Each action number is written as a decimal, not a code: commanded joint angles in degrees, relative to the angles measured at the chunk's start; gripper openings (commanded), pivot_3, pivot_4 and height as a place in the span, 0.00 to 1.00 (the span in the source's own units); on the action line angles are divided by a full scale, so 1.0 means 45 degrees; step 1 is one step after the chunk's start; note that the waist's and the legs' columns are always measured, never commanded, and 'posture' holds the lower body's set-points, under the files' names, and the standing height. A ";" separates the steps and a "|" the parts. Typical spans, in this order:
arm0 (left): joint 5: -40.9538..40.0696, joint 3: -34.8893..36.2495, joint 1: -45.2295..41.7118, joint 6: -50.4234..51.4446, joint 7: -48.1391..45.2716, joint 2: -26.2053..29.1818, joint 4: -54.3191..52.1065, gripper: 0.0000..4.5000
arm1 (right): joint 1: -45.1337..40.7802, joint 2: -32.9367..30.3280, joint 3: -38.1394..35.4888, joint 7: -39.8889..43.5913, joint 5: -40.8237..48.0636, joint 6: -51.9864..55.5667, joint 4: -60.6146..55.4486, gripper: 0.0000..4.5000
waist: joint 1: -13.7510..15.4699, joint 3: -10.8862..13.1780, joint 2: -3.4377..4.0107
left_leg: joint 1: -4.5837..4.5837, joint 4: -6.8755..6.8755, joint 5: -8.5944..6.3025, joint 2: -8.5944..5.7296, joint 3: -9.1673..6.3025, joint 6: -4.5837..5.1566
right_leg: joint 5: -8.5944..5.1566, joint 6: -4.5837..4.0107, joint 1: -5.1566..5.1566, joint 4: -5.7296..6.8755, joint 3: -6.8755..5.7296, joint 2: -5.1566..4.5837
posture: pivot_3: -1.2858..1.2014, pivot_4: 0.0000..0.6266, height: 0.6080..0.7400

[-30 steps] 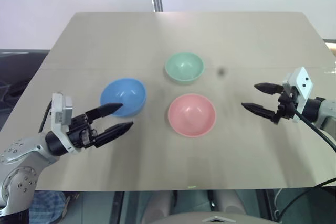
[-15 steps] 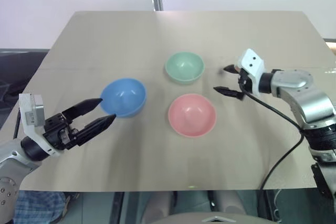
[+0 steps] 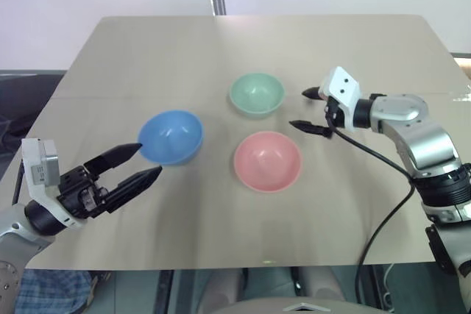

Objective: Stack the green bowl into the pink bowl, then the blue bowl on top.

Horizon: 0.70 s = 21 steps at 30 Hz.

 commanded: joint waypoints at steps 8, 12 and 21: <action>-0.0145 0.0222 -0.0058 -0.0245 -0.0032 -0.0102 -0.0322 1.00 | -0.1620 0.1073 0.1652 -0.0009 -0.2009 -0.1852 0.1216 0.96 | 0.0044 0.0000 -0.0001 | -0.0007 0.0003 0.0000 -0.0009 0.0000 0.0000 | 0.0000 0.0000 -0.0003 -0.0005 -0.0006 -0.0003 | 0.52 0.24 1.00; -0.0154 0.0343 0.0059 -0.0241 -0.0116 -0.0115 -0.0313 1.00 | -0.1901 0.1321 0.1824 -0.0197 -0.2592 -0.1362 0.1693 0.96 | 0.0020 -0.0001 -0.0001 | -0.0008 -0.0001 0.0001 -0.0004 -0.0004 -0.0001 | 0.0000 -0.0001 -0.0011 -0.0001 -0.0007 -0.0001 | 0.52 0.24 1.00; -0.0079 0.0229 -0.0067 -0.0277 -0.0130 -0.0061 -0.0176 1.00 | -0.2281 0.1743 0.2513 -0.0225 -0.4002 -0.1611 0.2621 0.96 | 0.0008 0.0000 -0.0001 | -0.0009 -0.0003 0.0001 -0.0005 0.0002 -0.0002 | 0.0000 -0.0001 -0.0017 -0.0001 -0.0007 0.0001 | 0.52 0.24 1.00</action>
